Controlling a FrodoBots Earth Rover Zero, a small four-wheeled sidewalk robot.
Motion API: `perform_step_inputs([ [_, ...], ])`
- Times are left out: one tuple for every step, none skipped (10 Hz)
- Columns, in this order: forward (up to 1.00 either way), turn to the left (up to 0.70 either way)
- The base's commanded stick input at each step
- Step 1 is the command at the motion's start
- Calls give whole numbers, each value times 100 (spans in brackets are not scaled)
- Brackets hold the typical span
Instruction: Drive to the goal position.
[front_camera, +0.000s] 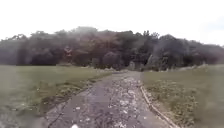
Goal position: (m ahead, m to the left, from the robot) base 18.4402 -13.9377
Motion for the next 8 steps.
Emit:
perform_step_inputs([
  [85,0],
  [85,0],
  [85,1],
  [85,2],
  [85,2],
  [85,1],
  [85,-22],
  [85,-29],
])
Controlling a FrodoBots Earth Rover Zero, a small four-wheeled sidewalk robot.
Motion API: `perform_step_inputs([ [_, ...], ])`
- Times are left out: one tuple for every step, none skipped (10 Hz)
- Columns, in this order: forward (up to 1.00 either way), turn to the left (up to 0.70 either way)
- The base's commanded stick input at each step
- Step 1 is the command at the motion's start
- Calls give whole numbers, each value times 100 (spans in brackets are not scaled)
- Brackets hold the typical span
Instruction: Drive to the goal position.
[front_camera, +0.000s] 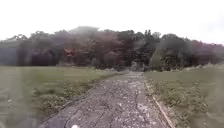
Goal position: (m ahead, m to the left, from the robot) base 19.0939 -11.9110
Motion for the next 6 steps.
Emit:
perform_step_inputs([
  [85,-33],
  [85,-33],
  [85,-33],
  [85,-33],
  [85,-33],
  [85,-31],
])
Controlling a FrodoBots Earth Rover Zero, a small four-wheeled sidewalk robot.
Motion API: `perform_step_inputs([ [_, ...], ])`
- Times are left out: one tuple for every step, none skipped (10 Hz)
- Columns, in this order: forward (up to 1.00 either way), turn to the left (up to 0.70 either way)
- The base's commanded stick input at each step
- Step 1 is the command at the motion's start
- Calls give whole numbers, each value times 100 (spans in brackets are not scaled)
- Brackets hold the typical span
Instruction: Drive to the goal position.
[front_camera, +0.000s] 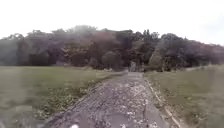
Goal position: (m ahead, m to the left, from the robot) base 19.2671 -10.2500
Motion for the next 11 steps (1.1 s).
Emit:
perform_step_inputs([
  [85,-26],
  [85,-4],
  [85,0],
  [85,0],
  [85,0],
  [85,0],
  [85,0],
  [85,0],
  [85,0],
  [85,0],
  [85,0],
])
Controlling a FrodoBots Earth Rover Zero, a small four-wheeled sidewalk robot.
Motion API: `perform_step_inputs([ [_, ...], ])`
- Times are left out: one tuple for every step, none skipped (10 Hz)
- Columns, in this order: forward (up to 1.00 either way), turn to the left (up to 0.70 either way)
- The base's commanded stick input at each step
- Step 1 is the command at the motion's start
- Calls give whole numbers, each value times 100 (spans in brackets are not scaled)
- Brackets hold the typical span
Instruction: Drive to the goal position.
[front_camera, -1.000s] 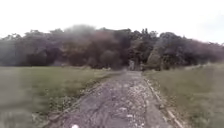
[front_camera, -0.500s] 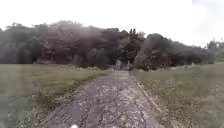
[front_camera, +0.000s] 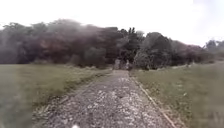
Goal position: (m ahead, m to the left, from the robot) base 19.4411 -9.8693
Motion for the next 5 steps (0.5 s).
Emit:
perform_step_inputs([
  [85,0],
  [85,0],
  [85,0],
  [85,0],
  [85,0],
])
